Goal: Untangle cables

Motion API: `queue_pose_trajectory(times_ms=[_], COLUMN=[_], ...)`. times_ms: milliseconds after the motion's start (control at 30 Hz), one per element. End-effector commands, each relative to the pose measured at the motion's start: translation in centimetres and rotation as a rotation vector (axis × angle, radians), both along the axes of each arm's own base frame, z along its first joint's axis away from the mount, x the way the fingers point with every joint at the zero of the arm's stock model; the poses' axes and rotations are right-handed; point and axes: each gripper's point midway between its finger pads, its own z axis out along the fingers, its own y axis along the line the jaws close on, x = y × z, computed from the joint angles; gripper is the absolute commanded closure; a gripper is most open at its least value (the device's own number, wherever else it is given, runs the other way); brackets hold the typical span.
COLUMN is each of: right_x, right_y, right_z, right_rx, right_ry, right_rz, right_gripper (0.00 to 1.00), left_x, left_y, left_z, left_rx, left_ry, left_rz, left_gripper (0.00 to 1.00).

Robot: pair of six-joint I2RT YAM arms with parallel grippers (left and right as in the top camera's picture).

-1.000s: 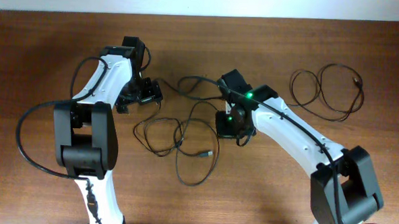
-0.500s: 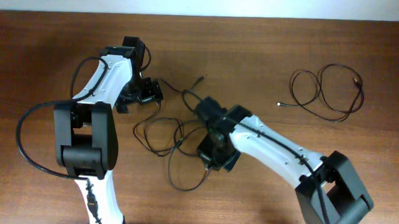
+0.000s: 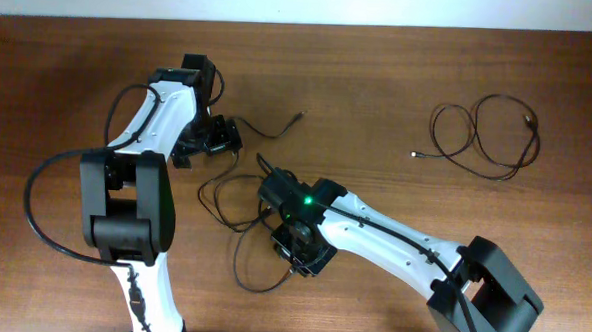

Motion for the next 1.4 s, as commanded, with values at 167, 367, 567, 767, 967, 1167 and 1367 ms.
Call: queue_pose_trajectory(times_ms=[167,367,567,767,967,1167,1367], right_x=[0.3,0.6,1.8,1.9,2.0,1.3,1.3], right_y=[-0.4,-0.7,-1.7,-1.9,-1.4,-0.2,-0.1], right_z=[-0.2,-0.3,-0.6,-0.6,-0.6,-0.3,-0.3], right_rx=[-0.027,-0.043,-0.100,-0.112,-0.084,-0.014,-0.010], right_ry=[-0.027,-0.048,-0.116,-0.126,-0.137,-0.094,-0.099], right_rz=[-0.006,-0.006,-0.012,-0.012,0.045,0.057,0.073], right_gripper=[0.12,0.05,0.01,0.01,0.01,0.43,0.72], left_x=[-0.2,-0.2,-0.2,-0.2,-0.2,-0.1,-0.1], left_y=[-0.2,-0.2,-0.2,-0.2,-0.2,-0.2,-0.2], left_z=[-0.2,-0.2,-0.2,-0.2,-0.2,-0.2,-0.2], left_rx=[-0.007,-0.007,-0.007,-0.007,-0.007,-0.007,-0.007], left_ry=[0.007,0.007,0.007,0.007,0.007,0.004,0.004], left_rz=[0.006,0.006,0.006,0.006,0.006,0.006,0.006], left_gripper=[0.05,0.05,0.04,0.04,0.03,0.04,0.03])
